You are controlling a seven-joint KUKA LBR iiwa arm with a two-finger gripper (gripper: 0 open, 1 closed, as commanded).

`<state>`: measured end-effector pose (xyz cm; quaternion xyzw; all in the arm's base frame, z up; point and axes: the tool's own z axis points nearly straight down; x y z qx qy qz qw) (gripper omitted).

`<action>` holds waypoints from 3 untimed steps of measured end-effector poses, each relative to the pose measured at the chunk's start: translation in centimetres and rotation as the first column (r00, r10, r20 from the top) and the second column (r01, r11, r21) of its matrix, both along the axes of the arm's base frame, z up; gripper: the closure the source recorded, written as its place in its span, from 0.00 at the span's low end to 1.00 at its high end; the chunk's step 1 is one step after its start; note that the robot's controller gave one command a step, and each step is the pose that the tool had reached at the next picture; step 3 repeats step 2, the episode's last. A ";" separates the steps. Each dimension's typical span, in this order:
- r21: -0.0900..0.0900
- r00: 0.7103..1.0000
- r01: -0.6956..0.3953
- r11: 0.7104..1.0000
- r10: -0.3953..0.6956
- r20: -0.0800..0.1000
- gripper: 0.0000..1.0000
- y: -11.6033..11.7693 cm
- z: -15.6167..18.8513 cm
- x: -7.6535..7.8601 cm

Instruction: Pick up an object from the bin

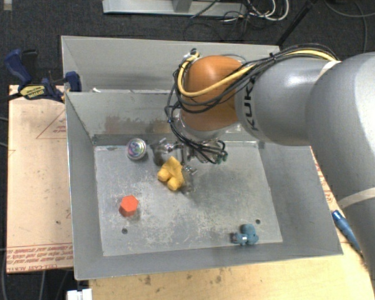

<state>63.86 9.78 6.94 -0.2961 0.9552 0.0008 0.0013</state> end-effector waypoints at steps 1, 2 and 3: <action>0.001 1.000 0.002 1.000 -0.002 0.001 1.00 0.0 0.2 0.1; 0.001 0.999 0.040 0.999 -0.040 0.011 1.00 -0.6 15.9 0.4; 0.001 0.999 0.040 0.999 -0.040 0.011 1.00 -0.6 15.9 0.4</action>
Offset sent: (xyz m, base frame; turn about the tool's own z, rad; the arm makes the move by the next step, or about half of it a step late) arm 0.0000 0.0000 0.0000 0.0000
